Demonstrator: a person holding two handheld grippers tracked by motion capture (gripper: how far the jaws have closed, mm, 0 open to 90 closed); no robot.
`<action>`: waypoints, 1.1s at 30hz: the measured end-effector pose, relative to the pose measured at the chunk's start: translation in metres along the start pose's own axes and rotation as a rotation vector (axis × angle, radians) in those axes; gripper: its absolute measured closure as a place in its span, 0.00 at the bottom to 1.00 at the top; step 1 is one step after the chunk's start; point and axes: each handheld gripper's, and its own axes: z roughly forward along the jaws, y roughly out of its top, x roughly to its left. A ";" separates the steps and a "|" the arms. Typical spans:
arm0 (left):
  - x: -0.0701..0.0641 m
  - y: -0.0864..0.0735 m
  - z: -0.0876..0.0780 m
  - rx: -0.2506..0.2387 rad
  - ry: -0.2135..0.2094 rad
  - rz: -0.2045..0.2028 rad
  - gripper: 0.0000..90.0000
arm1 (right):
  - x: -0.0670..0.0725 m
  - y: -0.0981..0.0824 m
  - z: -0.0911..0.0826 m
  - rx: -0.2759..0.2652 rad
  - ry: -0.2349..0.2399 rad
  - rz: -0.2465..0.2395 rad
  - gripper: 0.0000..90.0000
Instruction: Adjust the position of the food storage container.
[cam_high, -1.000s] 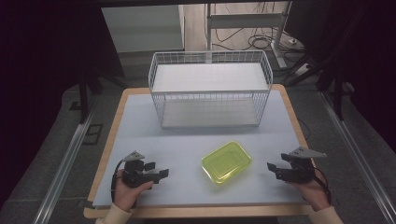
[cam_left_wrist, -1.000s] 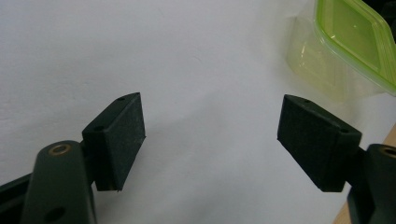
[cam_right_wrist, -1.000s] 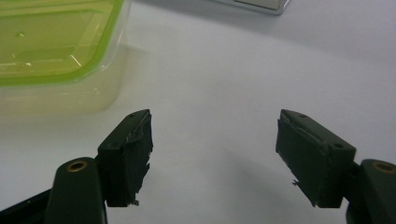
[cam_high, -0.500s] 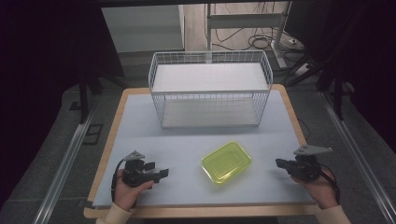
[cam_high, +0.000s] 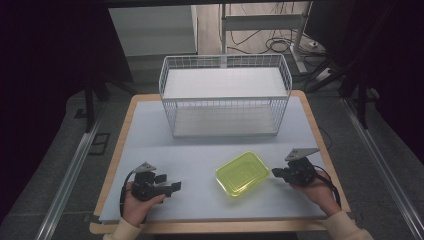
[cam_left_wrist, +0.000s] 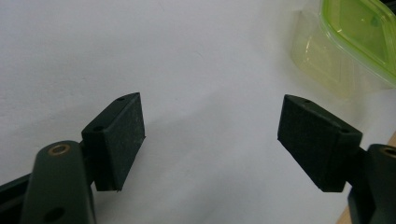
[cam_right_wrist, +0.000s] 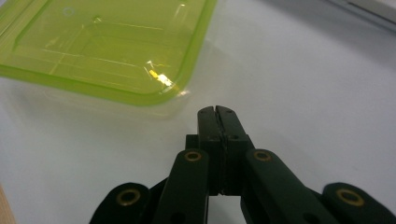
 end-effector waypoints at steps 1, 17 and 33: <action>0.000 0.000 0.000 -0.001 -0.002 -0.001 0.25 | 0.000 0.000 0.000 0.000 0.000 0.000 1.00; 0.003 0.002 -0.006 -0.017 0.010 -0.009 0.25 | 0.006 -0.001 0.013 0.008 0.072 0.020 1.00; 0.007 0.003 -0.010 -0.032 0.017 -0.027 0.24 | 0.037 0.005 0.018 0.044 0.115 -0.022 1.00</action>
